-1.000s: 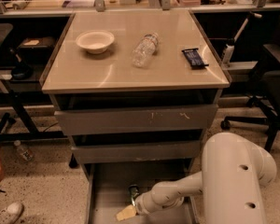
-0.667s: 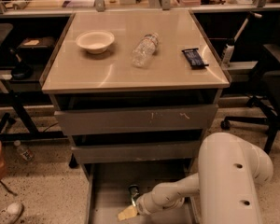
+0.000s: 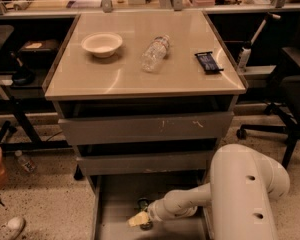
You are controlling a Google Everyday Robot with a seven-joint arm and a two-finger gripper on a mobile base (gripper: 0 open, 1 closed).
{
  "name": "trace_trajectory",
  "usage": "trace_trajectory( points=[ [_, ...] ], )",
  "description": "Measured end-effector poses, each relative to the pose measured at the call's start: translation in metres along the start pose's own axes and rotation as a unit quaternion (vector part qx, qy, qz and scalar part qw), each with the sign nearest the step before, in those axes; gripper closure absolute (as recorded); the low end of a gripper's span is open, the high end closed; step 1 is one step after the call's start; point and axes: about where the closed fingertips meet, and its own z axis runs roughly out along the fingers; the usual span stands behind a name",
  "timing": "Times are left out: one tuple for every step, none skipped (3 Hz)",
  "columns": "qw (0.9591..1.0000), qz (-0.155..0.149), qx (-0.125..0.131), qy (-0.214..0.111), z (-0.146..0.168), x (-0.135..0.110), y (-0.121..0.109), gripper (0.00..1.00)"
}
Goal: Pick green can from bottom drawer and place on counter
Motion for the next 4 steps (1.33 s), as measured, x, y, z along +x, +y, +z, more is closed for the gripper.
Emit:
trace_trajectory(
  points=[
    [1.0000, -0.002, 0.002, -0.004, 0.006, -0.017, -0.009, 0.00],
    [0.9997, 0.022, -0.012, -0.005, 0.030, -0.002, -0.010, 0.00],
    [0.9997, 0.022, -0.012, -0.005, 0.030, -0.002, -0.010, 0.00],
    [0.9995, 0.024, -0.020, -0.005, 0.037, -0.002, -0.014, 0.00]
  ],
)
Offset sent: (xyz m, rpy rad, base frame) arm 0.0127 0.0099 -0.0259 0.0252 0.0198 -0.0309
